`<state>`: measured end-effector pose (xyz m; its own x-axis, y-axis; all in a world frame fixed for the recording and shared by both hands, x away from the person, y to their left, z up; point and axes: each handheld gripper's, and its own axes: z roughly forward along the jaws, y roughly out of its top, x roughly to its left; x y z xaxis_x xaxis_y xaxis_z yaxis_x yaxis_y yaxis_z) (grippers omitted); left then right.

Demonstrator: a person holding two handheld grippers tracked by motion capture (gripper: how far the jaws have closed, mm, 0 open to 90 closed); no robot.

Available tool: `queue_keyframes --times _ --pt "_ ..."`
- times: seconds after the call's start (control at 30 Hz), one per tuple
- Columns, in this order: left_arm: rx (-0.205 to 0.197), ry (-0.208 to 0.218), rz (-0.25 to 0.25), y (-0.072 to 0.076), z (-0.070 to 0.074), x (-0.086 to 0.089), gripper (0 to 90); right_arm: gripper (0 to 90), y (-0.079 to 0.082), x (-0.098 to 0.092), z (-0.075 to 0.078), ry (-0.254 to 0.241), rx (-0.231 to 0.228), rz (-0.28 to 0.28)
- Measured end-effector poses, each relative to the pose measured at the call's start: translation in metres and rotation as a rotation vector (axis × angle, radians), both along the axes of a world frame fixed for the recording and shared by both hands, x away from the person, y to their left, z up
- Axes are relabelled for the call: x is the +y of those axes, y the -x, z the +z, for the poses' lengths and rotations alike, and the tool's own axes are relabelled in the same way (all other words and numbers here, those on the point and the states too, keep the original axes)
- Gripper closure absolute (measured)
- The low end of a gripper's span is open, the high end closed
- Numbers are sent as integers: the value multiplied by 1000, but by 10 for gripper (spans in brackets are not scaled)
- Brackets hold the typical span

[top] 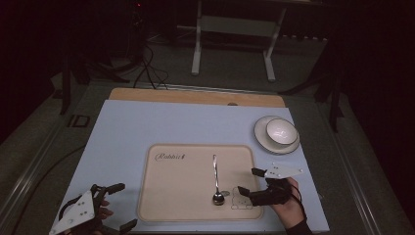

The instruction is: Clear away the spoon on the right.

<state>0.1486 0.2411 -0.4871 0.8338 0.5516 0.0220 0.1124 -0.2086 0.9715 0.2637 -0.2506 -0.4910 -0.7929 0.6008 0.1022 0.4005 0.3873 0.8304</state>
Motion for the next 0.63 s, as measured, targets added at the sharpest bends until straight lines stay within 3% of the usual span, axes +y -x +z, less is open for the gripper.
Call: queue_keyframes --times 0.33,0.63 --pt "2 -1 -3 0 0 0 0 141 4 -11 -15 -9 1 -53" --pt "4 0 -5 -1 -1 0 0 141 2 -8 -24 10 32 -33"
